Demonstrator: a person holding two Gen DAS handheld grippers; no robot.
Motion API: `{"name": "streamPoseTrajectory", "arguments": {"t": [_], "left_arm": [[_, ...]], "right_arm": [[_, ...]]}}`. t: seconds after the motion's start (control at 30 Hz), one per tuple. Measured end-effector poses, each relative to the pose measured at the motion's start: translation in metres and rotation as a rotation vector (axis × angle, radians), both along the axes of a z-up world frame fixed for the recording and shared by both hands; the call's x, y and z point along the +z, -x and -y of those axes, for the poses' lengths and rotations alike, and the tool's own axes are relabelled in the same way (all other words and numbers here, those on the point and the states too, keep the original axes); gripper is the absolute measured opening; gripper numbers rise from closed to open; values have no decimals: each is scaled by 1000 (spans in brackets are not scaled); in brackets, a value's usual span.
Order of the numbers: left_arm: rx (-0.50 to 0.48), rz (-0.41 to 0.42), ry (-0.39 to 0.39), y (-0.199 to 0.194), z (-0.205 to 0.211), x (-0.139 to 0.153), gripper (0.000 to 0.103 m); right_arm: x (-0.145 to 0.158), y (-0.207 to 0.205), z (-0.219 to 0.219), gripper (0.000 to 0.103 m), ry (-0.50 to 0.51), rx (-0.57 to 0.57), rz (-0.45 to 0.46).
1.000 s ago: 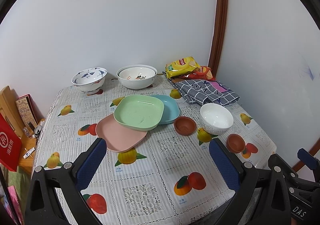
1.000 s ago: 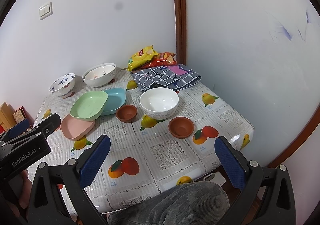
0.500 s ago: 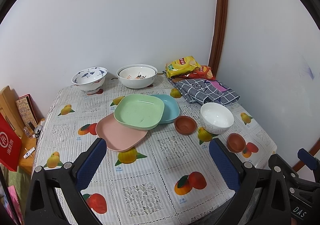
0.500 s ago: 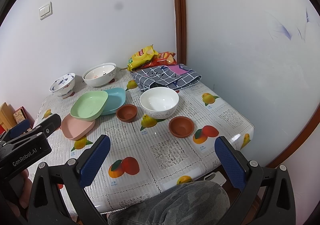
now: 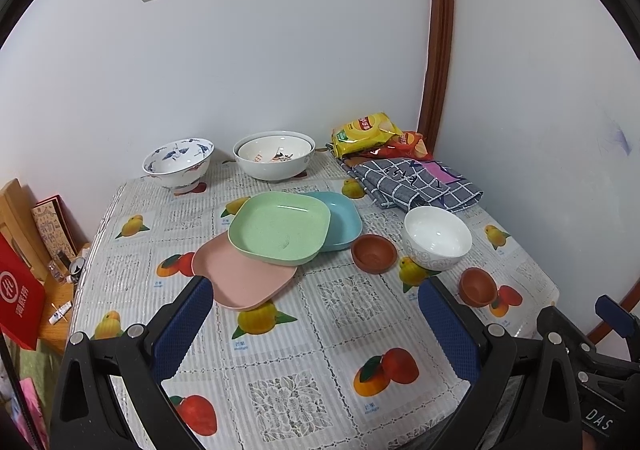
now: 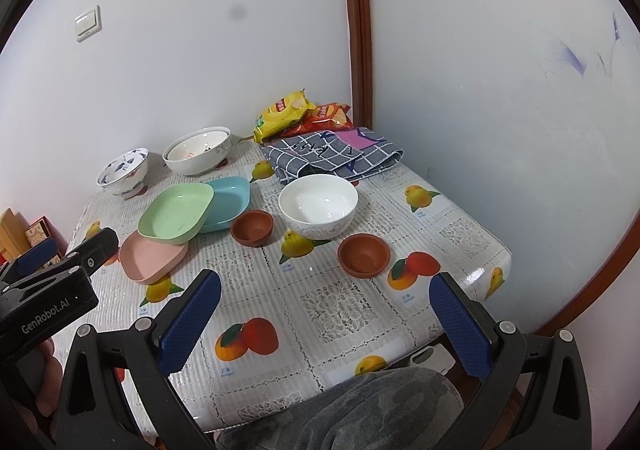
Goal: Organize plates and bowls
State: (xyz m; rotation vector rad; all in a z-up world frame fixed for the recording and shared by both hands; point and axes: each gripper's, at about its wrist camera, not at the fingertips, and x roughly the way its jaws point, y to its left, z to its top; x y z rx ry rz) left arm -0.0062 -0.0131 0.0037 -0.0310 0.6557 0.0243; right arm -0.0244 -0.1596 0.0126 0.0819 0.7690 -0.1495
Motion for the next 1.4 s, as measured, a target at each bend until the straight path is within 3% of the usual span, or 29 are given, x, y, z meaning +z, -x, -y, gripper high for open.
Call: {"name": "streamPoseTrajectory", "arguments": {"t": [0.33, 0.57, 1.0, 1.23, 1.33, 1.4], "left_arm": [[8, -26, 5, -31, -7, -12, 103], [31, -35, -33, -58, -21, -14, 103], [140, -101, -52, -126, -84, -35, 103], [133, -155, -75, -169, -98, -55, 96], [111, -179, -81, -189, -99, -69, 90], [101, -200, -80, -201, -98, -79, 82]], "right_arm": [[-20, -28, -1, 102, 12, 4, -28], [-25, -57, -6, 100, 13, 22, -43], [-26, -151, -60, 96, -11, 189, -2], [-43, -207, -86, 88, -87, 243, -11], [-64, -220, -92, 87, -86, 262, -19], [-80, -225, -94, 81, -86, 275, -35]]}}
